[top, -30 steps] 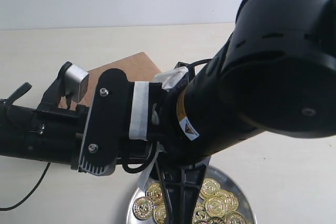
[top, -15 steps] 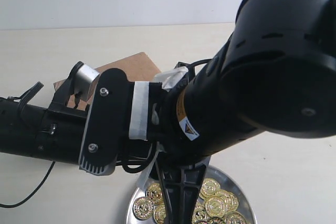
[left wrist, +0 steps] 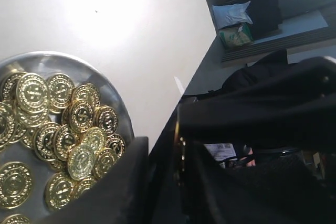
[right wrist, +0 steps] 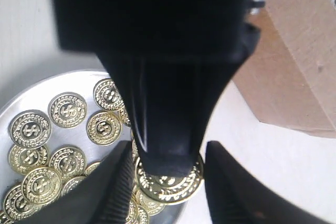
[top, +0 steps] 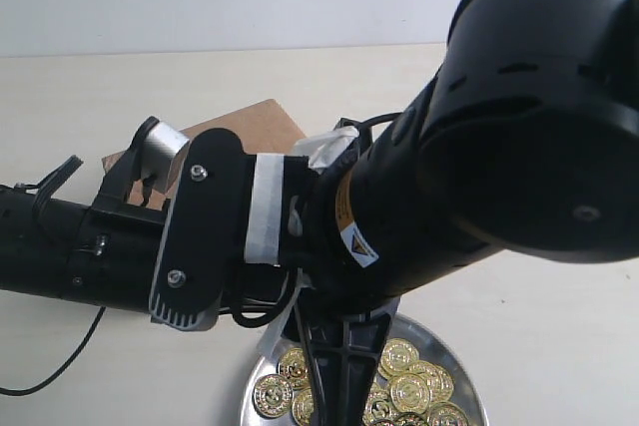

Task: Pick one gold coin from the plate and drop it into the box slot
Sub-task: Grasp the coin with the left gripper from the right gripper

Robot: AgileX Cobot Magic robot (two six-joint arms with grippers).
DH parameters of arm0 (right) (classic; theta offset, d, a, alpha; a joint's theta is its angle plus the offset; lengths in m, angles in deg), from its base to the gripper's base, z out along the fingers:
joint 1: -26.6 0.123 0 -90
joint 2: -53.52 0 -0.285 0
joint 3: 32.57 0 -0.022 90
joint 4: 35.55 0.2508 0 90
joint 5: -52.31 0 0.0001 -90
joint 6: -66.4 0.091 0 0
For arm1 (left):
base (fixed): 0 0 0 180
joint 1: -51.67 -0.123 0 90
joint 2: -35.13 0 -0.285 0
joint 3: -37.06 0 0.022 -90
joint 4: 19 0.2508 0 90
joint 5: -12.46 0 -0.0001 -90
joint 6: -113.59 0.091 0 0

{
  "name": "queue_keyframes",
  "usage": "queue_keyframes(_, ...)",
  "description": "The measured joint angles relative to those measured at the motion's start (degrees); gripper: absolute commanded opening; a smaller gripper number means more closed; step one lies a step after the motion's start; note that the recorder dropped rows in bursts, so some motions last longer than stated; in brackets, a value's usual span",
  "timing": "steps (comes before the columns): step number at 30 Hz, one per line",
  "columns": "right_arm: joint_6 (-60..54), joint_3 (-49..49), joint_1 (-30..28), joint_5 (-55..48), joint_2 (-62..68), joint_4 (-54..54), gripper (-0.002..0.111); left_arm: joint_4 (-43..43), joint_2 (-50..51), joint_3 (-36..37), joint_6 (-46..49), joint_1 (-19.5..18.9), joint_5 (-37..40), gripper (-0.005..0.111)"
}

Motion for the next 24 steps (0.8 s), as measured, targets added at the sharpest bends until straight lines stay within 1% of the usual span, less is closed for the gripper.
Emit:
queue_keyframes(12,0.0,0.0,0.0,1.2,0.0,0.0,0.027,0.0,0.0,0.0,0.0,0.0,0.4,0.025)
queue_keyframes(14,0.0,0.0,0.0,1.7,0.0,0.0,0.027,0.0,0.0,0.0,0.0,0.0,0.4,0.023)
queue_keyframes(16,0.0,0.0,0.0,1.8,0.0,0.0,0.027,0.0,0.0,0.0,0.0,0.0,0.4,0.014)
queue_keyframes(17,0.0,0.0,0.0,1.8,0.0,0.0,0.027,0.0,0.0,0.0,0.0,0.0,0.6,0.001)
queue_keyframes(21,0.0,0.0,0.0,1.9,0.1,-0.1,0.027,-0.4,0.0,0.0,0.4,0.0,1.3,0.0)
queue_keyframes(22,0.0,0.0,0.0,1.9,0.1,-0.1,0.029,-0.4,0.0,0.0,0.5,0.0,1.3,0.0)
queue_keyframes(23,0.0,0.0,0.0,1.9,0.1,-0.1,0.035,-0.4,0.0,0.0,0.6,0.0,1.3,0.0)
queue_keyframes(24,0.0,0.0,0.0,1.9,0.1,-0.1,0.043,-0.4,0.0,0.0,0.6,0.0,1.3,0.0)
